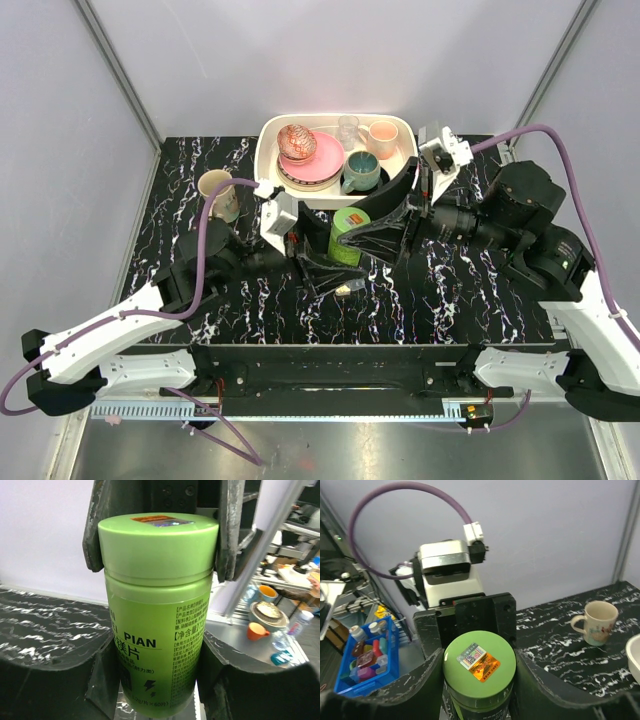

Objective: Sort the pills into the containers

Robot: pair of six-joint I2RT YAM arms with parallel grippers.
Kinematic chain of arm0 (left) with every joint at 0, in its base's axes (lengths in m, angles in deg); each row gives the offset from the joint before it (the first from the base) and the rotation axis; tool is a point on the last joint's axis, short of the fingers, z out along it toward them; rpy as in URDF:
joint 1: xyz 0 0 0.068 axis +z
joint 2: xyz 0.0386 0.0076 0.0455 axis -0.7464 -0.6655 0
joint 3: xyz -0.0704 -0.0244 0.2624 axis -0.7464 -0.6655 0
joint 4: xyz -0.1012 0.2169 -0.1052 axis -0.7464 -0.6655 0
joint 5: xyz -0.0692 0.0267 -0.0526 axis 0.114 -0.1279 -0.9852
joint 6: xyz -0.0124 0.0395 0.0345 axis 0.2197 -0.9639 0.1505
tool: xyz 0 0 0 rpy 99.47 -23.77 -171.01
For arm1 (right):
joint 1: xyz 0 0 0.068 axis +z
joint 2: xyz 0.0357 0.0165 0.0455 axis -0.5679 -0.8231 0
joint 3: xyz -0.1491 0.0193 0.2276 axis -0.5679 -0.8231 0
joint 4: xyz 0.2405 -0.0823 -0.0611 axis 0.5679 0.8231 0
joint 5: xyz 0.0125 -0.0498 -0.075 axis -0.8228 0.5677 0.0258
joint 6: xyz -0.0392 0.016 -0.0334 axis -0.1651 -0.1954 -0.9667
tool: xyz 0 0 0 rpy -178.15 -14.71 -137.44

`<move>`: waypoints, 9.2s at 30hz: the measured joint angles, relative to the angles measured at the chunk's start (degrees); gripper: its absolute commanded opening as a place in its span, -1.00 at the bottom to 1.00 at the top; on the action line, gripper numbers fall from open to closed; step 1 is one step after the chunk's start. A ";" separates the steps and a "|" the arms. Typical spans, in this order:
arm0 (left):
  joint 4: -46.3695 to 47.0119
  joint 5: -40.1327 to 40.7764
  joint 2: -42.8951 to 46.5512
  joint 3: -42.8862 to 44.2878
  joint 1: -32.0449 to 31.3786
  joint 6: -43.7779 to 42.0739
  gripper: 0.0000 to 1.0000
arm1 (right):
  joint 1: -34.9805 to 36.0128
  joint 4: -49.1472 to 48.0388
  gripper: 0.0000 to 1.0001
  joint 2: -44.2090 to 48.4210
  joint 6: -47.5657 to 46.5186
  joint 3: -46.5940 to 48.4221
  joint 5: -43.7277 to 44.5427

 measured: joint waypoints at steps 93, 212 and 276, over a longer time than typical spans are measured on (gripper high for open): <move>-15.47 36.57 2.12 0.48 -2.23 -6.73 -1.00 | 0.04 5.55 0.62 -6.64 5.31 2.78 15.10; -22.75 45.27 25.94 -28.72 -2.29 20.68 0.98 | -15.87 -17.33 0.83 -6.82 0.39 -32.79 50.51; -31.85 52.68 30.88 -29.90 -2.29 29.16 0.98 | -3.74 -1.88 0.34 -43.65 17.79 -30.08 36.94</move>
